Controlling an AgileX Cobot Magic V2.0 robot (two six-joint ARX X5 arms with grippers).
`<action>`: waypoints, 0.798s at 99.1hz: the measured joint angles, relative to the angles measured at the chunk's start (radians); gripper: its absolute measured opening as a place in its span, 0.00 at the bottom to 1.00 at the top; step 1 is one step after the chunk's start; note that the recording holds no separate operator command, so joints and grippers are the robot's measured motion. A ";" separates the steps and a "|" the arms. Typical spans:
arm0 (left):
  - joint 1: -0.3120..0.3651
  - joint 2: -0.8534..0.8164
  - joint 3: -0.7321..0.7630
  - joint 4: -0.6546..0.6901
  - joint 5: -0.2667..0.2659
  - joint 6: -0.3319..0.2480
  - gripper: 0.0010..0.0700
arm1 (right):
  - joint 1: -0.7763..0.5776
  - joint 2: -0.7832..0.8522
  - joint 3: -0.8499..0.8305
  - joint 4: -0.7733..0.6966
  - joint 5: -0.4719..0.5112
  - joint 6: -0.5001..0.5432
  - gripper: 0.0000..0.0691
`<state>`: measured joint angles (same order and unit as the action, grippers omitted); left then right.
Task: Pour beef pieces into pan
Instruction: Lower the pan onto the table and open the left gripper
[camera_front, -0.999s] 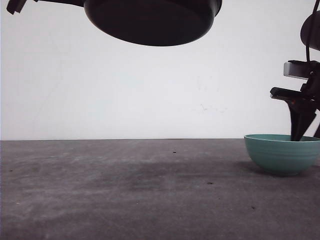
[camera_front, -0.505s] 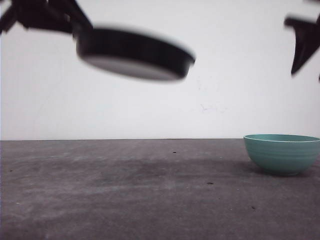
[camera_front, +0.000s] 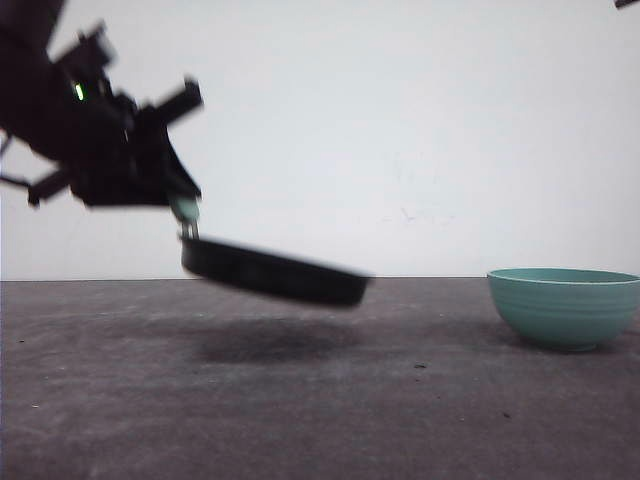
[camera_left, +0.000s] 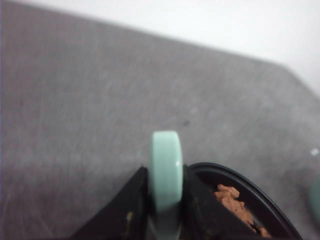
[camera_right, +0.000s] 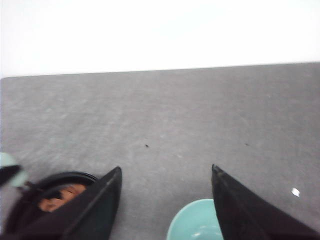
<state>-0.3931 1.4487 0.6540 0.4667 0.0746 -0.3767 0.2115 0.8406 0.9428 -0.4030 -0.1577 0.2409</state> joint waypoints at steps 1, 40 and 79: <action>0.000 0.006 0.000 0.002 0.000 0.000 0.08 | 0.002 -0.003 0.000 0.000 0.000 0.000 0.50; 0.000 0.078 -0.002 0.027 -0.001 -0.014 0.30 | 0.034 -0.042 0.000 -0.013 0.001 0.000 0.50; 0.039 -0.032 -0.002 -0.131 0.059 -0.012 0.58 | 0.034 -0.042 0.000 -0.053 0.001 0.000 0.61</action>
<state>-0.3542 1.4162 0.6521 0.3359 0.1337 -0.3889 0.2451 0.7990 0.9428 -0.4557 -0.1570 0.2409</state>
